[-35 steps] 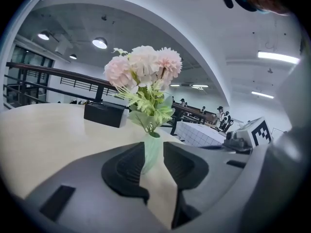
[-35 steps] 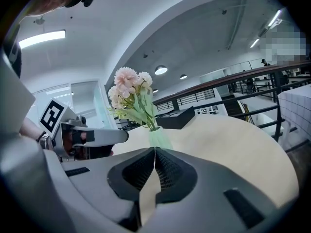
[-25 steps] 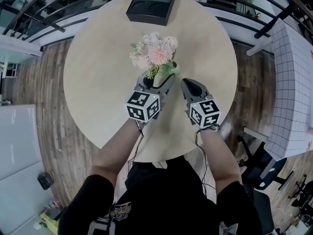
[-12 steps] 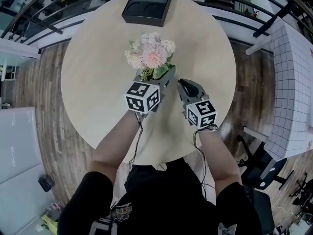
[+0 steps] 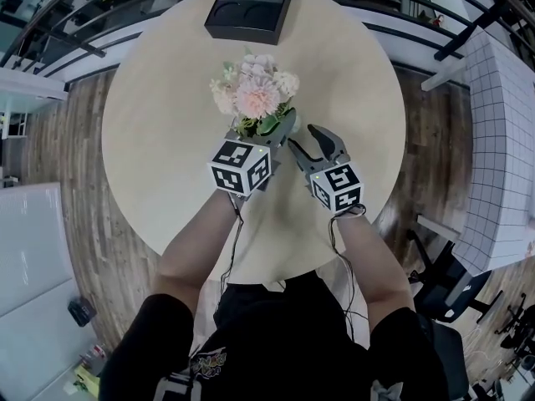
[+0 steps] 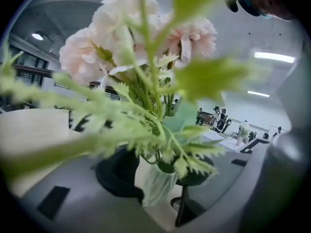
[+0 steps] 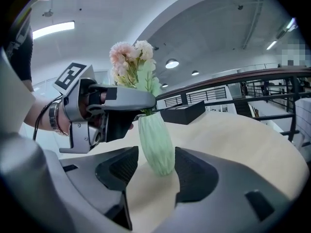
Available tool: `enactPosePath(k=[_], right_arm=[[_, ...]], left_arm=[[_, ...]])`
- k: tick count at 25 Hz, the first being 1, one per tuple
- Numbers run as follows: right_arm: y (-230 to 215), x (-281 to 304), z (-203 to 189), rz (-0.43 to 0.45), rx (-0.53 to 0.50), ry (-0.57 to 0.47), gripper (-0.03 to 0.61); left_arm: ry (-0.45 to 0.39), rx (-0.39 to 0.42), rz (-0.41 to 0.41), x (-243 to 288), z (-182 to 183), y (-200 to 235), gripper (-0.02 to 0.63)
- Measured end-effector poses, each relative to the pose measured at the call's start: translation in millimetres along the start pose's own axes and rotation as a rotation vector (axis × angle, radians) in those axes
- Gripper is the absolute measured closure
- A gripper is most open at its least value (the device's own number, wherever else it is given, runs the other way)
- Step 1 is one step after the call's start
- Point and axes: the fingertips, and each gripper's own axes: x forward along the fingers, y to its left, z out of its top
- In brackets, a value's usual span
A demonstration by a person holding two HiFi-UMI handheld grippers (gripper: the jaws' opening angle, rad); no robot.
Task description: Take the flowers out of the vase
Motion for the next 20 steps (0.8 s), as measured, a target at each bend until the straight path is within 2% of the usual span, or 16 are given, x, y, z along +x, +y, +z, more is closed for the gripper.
enactPosePath(k=[4, 9, 14, 20], right_arm=[[3.3, 13.6, 0.9, 0.011, -0.086, 0.018, 0.333], [4.0, 24.7, 7.5, -0.009, -0.206, 0.050, 0.319], [7.1, 32.5, 16.6, -0.008, -0.278, 0.046, 0.319], [5.6, 32.9, 19.4, -0.011, -0.253, 0.034, 0.321]], left_arm=[[-0.005, 0.011, 0.010, -0.8, 2.5, 1.2, 0.502], [0.002, 0.048, -0.005, -1.4, 3.6, -2.9, 0.514], [0.000, 0.040, -0.008, 0.4, 2.3, -5.4, 0.522], [0.004, 0.045, -0.011, 1.3, 3.8, -8.0, 0.528]])
